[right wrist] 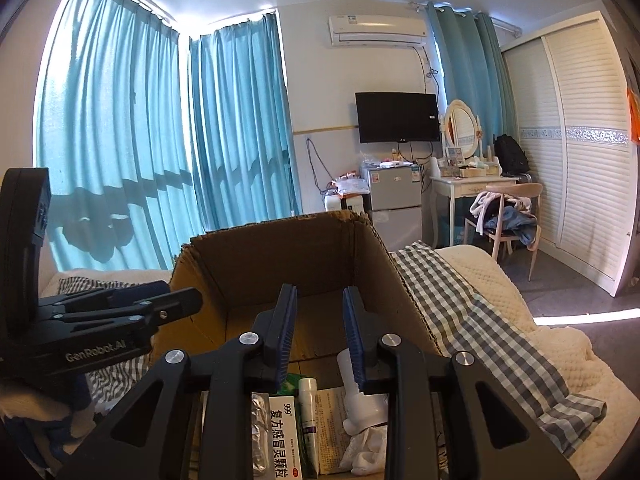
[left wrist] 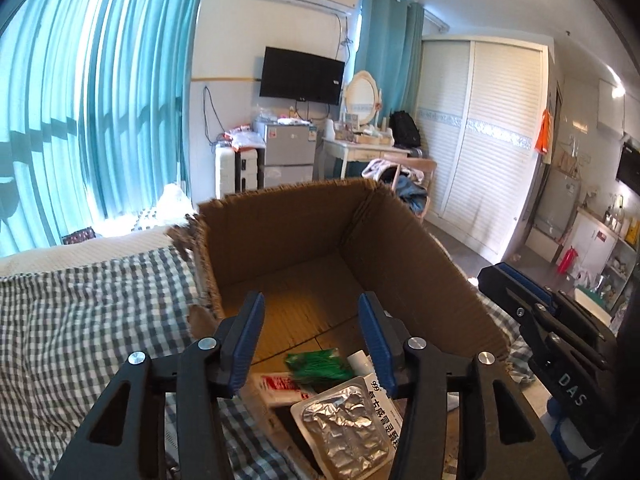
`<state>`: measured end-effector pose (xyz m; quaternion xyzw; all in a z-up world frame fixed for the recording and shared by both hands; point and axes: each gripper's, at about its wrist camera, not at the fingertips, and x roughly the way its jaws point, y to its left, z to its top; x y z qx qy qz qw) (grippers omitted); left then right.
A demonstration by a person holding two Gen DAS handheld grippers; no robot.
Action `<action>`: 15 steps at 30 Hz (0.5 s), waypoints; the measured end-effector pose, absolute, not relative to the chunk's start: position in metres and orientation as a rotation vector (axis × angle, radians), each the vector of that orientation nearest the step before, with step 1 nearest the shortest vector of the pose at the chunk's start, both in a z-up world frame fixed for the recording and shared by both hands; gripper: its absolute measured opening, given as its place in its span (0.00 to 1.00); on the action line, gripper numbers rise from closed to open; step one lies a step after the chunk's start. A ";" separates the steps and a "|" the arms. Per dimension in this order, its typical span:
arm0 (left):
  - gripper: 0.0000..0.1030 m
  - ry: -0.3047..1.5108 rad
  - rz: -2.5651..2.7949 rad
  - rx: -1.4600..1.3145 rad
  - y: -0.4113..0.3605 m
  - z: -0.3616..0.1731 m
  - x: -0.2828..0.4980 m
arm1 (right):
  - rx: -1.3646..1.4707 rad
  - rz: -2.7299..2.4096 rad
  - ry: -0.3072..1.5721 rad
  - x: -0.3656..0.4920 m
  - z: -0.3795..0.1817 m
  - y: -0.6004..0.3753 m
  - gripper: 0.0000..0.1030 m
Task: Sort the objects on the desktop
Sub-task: 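Open both grippers to drop the green sachet and white tube into the box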
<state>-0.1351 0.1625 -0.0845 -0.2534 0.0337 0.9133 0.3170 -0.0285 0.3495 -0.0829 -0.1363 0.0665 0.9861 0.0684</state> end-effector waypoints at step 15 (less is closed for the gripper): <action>0.82 0.094 2.633 -0.503 0.078 -0.029 -0.085 | -0.266 3.066 0.130 0.003 -0.042 0.305 0.29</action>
